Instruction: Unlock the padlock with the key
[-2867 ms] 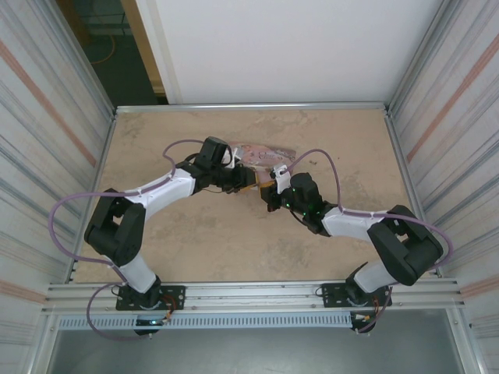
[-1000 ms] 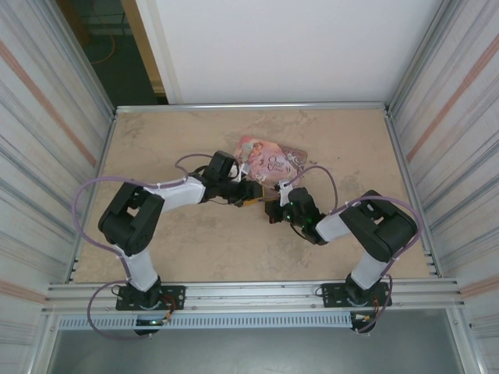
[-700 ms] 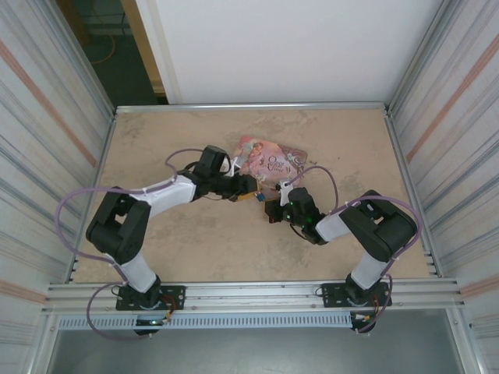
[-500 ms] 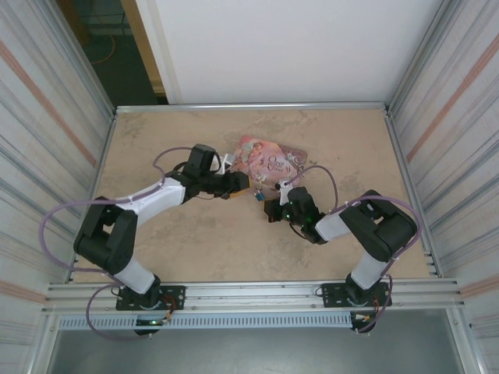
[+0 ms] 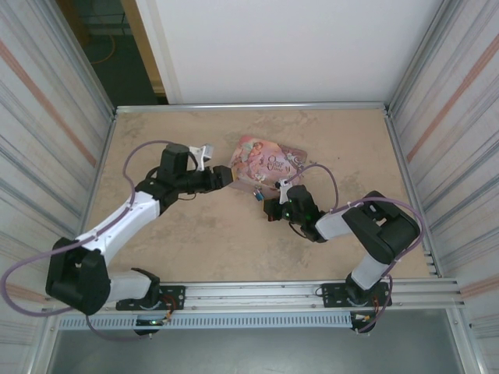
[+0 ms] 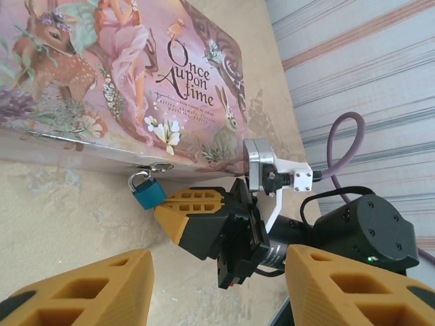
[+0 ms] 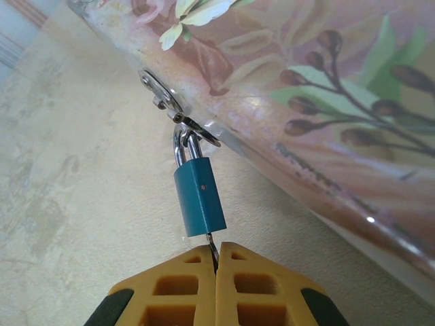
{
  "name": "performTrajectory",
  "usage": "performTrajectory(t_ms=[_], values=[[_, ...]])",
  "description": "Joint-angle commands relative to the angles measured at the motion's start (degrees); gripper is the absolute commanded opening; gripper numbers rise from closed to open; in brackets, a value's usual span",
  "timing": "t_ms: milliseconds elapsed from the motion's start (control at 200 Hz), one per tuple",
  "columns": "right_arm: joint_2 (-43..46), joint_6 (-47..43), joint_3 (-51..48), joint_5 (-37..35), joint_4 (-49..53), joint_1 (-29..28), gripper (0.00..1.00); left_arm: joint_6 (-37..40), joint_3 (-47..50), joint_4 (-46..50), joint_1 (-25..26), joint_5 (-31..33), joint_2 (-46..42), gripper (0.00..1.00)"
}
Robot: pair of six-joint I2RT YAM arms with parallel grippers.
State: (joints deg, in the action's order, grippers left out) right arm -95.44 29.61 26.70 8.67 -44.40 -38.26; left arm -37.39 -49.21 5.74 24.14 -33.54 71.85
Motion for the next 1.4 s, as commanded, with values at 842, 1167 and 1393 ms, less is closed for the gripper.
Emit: performTrajectory(t_ms=[842,1167,1393], values=[[7.2,10.8,3.8,2.4,10.1,0.0,0.0,-14.1,20.6,-15.9,-0.6,4.9,-12.3,0.63],[7.9,13.6,4.0,2.7,11.4,0.0,0.0,-17.7,21.3,-26.7,-0.6,0.2,-5.8,0.61],[7.8,14.9,4.0,2.6,11.0,0.0,0.0,-17.9,21.3,-31.7,-0.6,-1.1,-1.9,0.6]])
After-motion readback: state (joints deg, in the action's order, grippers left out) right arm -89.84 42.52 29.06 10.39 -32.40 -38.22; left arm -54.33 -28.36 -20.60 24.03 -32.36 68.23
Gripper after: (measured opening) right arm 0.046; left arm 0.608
